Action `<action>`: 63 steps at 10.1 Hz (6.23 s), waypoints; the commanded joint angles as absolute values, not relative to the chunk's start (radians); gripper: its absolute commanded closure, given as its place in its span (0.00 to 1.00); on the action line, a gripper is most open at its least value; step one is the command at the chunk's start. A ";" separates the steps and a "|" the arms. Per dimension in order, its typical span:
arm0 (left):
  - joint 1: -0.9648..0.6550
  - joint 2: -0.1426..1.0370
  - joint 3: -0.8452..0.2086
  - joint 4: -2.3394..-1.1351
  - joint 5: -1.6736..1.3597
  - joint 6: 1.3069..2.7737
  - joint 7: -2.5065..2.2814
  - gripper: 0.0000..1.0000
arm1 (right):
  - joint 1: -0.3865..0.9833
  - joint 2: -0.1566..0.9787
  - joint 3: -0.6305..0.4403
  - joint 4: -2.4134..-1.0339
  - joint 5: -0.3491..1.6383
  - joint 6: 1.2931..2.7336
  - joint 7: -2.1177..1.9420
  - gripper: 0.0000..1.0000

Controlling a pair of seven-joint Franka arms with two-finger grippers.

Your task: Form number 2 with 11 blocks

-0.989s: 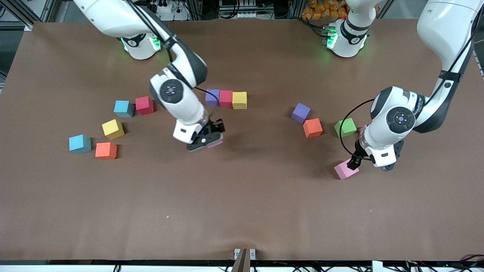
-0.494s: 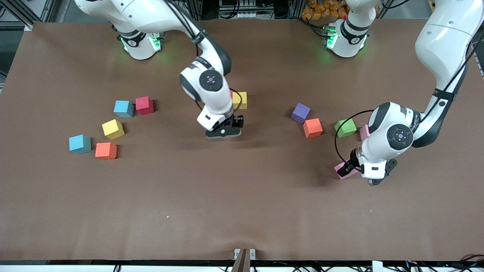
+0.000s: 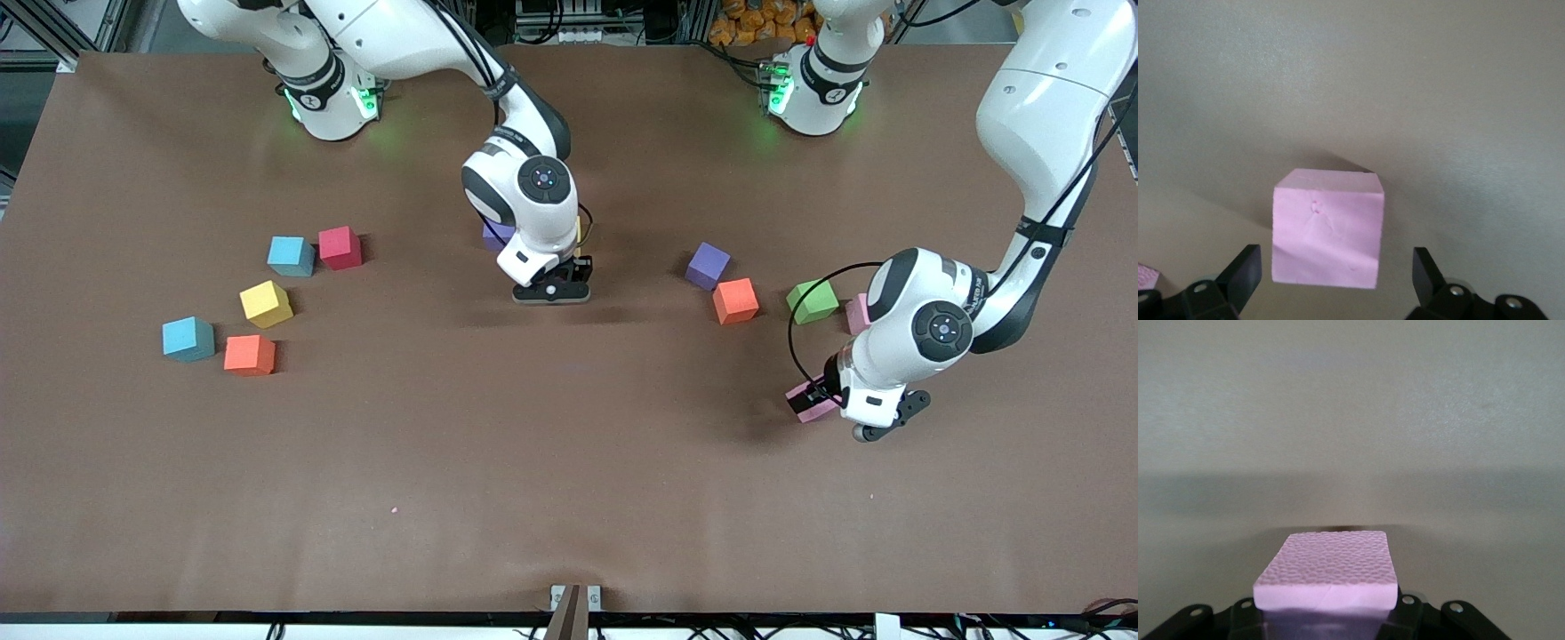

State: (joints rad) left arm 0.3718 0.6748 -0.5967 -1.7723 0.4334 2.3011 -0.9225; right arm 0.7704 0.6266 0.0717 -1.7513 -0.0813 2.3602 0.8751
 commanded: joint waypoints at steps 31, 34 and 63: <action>0.125 0.698 -0.588 -1.655 0.488 2.272 -0.831 0.32 | 0.640 0.526 0.216 -1.752 -0.064 2.235 0.925 0.00; -0.026 0.709 -0.581 -1.609 0.482 2.269 -0.834 0.32 | 0.531 0.411 0.219 -1.758 -0.064 2.114 0.860 0.00; -0.580 0.861 -0.374 -1.437 0.230 2.191 -0.942 0.31 | -0.331 0.432 0.166 -2.098 -0.075 2.522 -0.187 0.00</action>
State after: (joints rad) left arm -0.5572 0.8580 -0.3878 -1.4470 0.2509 2.2025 -0.9298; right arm -0.3173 0.4083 0.1613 -2.1045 -0.0717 2.5170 -0.2259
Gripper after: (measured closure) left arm 0.308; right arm 0.000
